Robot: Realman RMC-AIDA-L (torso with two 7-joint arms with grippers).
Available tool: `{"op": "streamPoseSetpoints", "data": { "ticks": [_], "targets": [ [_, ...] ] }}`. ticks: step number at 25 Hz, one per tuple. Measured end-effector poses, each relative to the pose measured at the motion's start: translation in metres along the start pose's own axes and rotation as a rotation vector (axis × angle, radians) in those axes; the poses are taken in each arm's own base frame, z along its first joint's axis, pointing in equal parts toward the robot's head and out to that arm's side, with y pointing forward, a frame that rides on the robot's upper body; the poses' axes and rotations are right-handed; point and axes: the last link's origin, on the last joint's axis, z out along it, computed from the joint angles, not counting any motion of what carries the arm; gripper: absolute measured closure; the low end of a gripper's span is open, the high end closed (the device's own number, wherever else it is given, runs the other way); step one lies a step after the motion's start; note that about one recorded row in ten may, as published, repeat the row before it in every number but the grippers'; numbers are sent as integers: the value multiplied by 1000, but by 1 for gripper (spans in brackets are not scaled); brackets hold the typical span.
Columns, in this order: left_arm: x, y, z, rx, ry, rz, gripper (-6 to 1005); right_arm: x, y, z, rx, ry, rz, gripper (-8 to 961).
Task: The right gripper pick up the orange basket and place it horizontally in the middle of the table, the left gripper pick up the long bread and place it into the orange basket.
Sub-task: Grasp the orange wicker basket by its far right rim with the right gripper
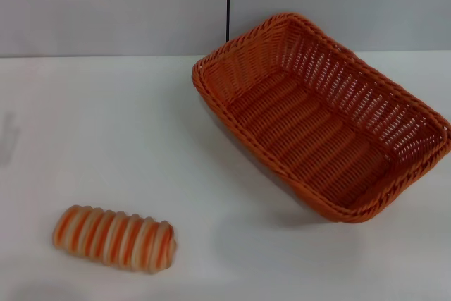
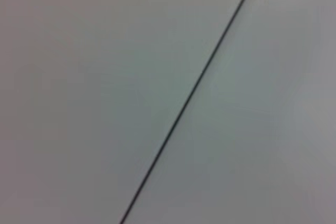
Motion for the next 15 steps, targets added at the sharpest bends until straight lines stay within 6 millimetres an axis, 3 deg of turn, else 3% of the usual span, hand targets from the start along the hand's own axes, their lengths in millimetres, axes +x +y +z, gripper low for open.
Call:
{"op": "streamPoseSetpoints", "data": {
  "ticks": [3, 5, 15],
  "targets": [
    [0, 2, 1, -21, -7, 10, 177, -13, 5, 8, -79, 32, -34, 179],
    [1, 3, 0, -33, -4, 23, 177, -37, 10, 27, -187, 155, -89, 179],
    [1, 11, 0, -92, -1, 18, 184, -96, 38, 70, -287, 233, -187, 179]
  ]
}}
